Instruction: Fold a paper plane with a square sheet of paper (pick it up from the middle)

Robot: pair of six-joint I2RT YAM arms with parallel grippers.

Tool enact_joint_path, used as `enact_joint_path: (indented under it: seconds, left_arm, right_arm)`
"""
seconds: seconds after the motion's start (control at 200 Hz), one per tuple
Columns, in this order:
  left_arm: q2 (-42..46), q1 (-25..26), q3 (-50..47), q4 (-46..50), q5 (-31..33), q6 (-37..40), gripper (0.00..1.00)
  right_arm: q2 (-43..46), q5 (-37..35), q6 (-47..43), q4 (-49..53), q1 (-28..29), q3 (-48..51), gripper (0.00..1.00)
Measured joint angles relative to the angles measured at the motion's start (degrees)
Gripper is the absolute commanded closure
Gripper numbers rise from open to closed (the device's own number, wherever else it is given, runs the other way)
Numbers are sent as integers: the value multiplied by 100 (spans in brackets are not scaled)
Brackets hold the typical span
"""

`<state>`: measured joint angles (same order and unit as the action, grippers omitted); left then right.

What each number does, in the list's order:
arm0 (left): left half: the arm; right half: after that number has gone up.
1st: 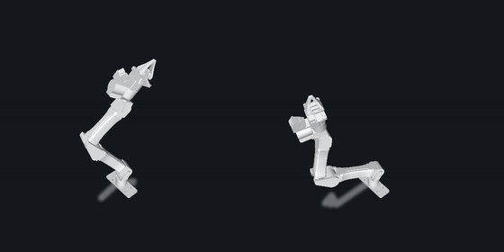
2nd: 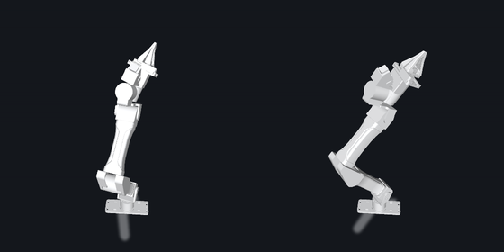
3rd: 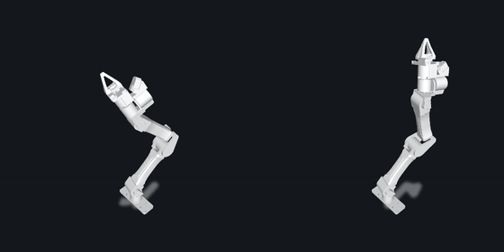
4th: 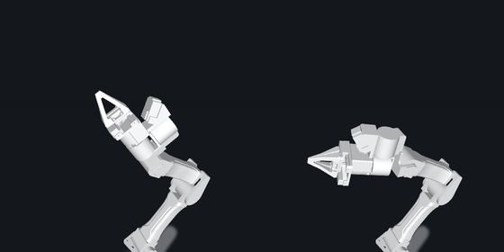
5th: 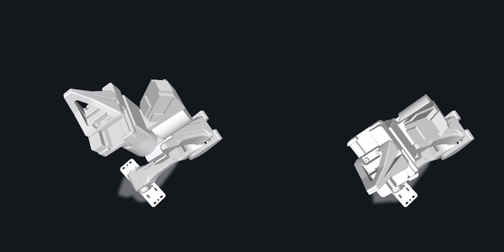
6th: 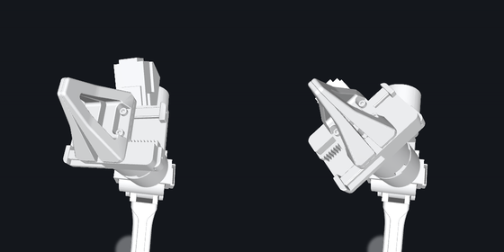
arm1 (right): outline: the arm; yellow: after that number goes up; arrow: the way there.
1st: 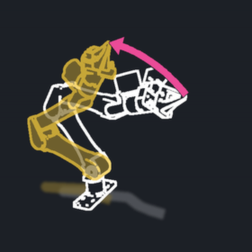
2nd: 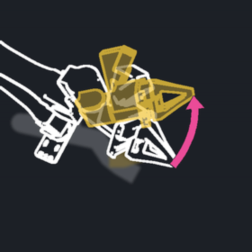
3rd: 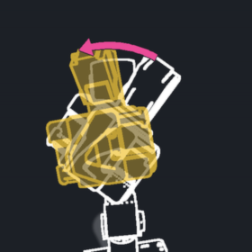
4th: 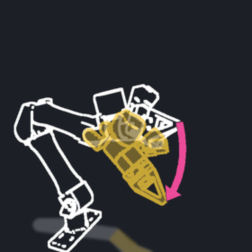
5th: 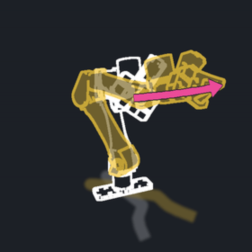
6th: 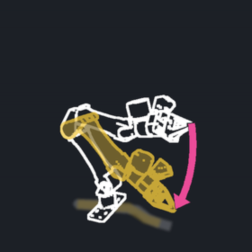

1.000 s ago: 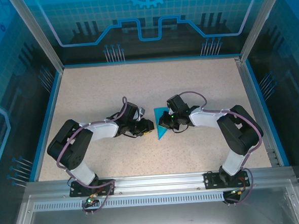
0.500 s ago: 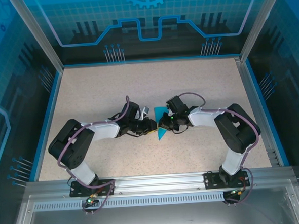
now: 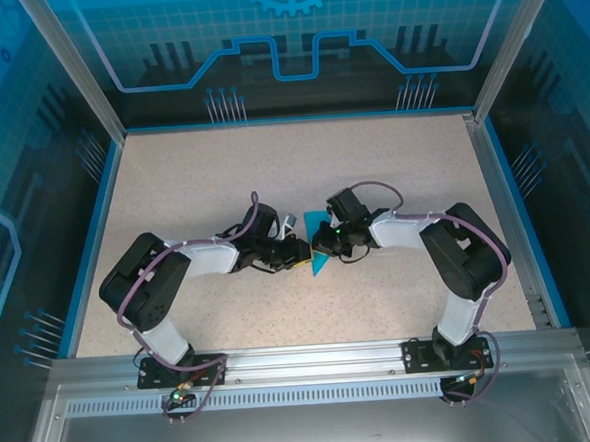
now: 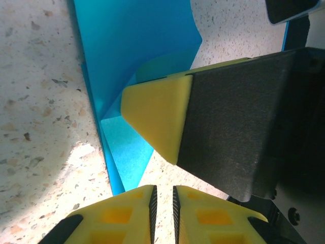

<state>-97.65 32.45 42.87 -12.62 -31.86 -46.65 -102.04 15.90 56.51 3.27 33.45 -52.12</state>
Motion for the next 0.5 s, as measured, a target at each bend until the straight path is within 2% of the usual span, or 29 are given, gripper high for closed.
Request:
enact_joint_path:
  seconds: [0.5]
  left_arm:
    - [-96,74,0,-20,-15,0,84]
  right_arm:
    - [-55,-2,4,-50,0,-4,93]
